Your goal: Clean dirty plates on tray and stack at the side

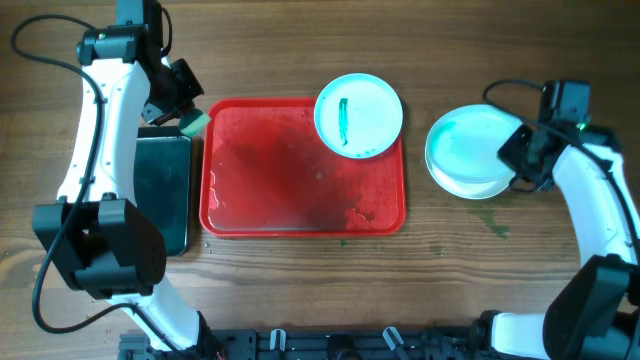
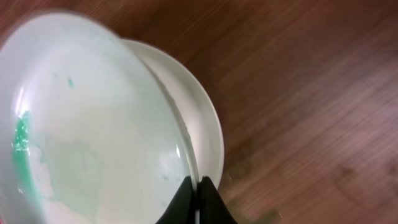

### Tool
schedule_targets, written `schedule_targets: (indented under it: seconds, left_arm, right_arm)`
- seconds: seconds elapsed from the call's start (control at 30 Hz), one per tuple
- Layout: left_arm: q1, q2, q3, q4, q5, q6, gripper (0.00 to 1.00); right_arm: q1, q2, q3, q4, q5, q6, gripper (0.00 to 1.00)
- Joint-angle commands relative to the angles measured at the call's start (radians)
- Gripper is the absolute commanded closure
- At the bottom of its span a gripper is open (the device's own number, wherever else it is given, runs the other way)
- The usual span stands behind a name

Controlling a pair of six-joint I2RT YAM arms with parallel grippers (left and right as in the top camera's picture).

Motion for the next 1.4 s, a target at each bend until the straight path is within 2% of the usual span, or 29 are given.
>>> schedule_targets:
  seconds: [0.0,0.1,0.17,0.2,0.3,0.37,0.43,0.63,0.73,0.9,1.23,1.33,1.37]
  left_arm:
    - [0.004,-0.007,0.011,0.001,0.004,-0.017,0.96]
    - [0.004,-0.007,0.011,0.003,0.004,-0.017,0.96]
    - [0.005,-0.007,0.011,0.003,0.004,-0.017,0.96]
    - [0.005,-0.007,0.011,0.003,0.004,-0.017,0.96]
    - [0.004,-0.007,0.011,0.006,0.004,-0.017,0.96]
    - [0.004,-0.007,0.011,0.01,0.004,-0.017,0.96]
    - [0.004,-0.007,0.011,0.01,0.004,-0.017,0.96]
    - [0.003,-0.007,0.011,0.016,0.004,-0.017,0.96]
    - [0.003,-0.006,0.011,0.023,0.004,-0.017,0.96]
    - [0.003,-0.006,0.011,0.024,0.004,-0.017,0.96]
    - [0.003,-0.006,0.011,0.025,0.005,-0.018,0.96]
    - [0.003,-0.006,0.011,0.025,0.004,-0.017,0.96]
    - [0.003,-0.006,0.011,0.026,0.004,-0.017,0.96]
  right_arm:
    - [0.0,0.0,-0.112,0.12,0.0,0.053,0.96]
    - [-0.001,0.0,-0.151,0.17,0.0,0.064,0.95]
    - [-0.001,0.0,-0.146,0.169,-0.003,0.052,0.55]
    - [-0.001,0.0,-0.137,0.162,-0.03,0.031,0.48]
    - [0.008,-0.007,-0.03,0.107,-0.187,-0.024,0.47]
    - [0.077,-0.023,0.114,0.08,-0.349,-0.139,0.44]
    - [0.164,-0.023,0.156,0.091,-0.367,-0.146,0.41]
    - [0.39,0.09,0.156,0.132,-0.329,-0.145,0.49]
    - [0.456,0.183,0.156,0.132,-0.278,-0.068,0.59]
    - [0.505,0.293,0.156,0.173,-0.249,-0.05,0.67]
    - [0.507,0.35,0.152,0.195,-0.197,-0.082,0.67]
    - [0.514,0.394,0.152,0.203,-0.245,-0.121,0.68]
    - [0.521,0.398,0.152,0.201,-0.279,-0.178,0.7]
